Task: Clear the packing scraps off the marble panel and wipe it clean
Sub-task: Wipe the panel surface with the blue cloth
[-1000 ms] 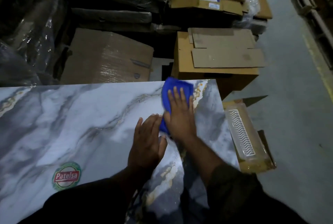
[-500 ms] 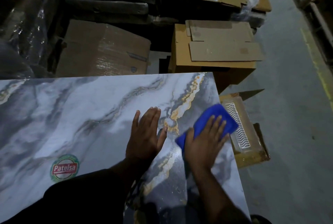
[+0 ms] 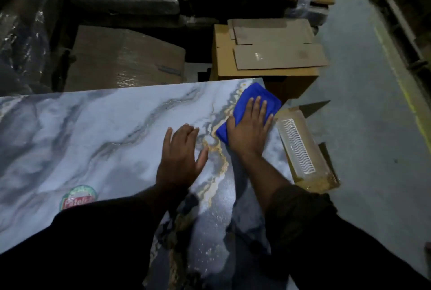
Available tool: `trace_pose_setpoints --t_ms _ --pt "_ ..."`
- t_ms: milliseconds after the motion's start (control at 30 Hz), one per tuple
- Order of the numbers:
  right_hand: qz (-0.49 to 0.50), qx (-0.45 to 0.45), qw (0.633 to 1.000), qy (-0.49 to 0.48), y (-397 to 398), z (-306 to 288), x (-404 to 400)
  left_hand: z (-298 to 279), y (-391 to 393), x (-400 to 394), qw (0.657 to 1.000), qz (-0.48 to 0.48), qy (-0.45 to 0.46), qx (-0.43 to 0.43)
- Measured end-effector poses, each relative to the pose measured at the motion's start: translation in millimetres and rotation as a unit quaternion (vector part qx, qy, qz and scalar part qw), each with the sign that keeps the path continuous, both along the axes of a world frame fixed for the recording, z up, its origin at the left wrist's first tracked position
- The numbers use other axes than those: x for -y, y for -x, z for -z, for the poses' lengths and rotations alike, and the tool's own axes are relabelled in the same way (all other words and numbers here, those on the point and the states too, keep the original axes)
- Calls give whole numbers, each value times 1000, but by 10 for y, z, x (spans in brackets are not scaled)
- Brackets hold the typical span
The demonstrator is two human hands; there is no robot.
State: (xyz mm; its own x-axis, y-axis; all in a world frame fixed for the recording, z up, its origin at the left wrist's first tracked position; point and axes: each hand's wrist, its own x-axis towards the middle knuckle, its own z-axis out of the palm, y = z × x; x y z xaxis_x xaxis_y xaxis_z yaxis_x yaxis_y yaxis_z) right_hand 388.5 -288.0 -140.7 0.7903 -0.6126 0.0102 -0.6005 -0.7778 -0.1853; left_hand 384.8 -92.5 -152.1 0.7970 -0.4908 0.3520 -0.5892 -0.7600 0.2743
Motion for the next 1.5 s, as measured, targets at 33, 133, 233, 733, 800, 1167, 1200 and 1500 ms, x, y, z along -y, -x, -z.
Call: trace_pose_setpoints --t_ms 33,133,233,733,800,1167,1200,1500 --pt "10 5 1000 -1 178 -6 -67 26 0 -3 1000 2 10 12" --pt "33 2 999 2 744 -11 -255 21 -13 -19 1000 8 7 -10" --pt "64 -5 998 3 1409 -2 -462 -37 19 -15 998 18 -56 23" --pt "209 -18 978 -15 3663 -47 -1579 -110 2438 -473 991 82 -68 -80" --pt "198 -14 980 -17 3607 -50 -1693 -101 2612 -633 992 80 -61 -80" --pt "81 -16 997 -4 2794 -27 -1999 -55 1773 -1119 997 -16 -46 -59" --pt "77 -15 997 -6 2664 -23 -1959 -38 1644 -1129 997 -29 -43 -60" --pt "-5 -14 1000 4 1248 39 -1475 109 715 -922 992 -114 -11 -47"
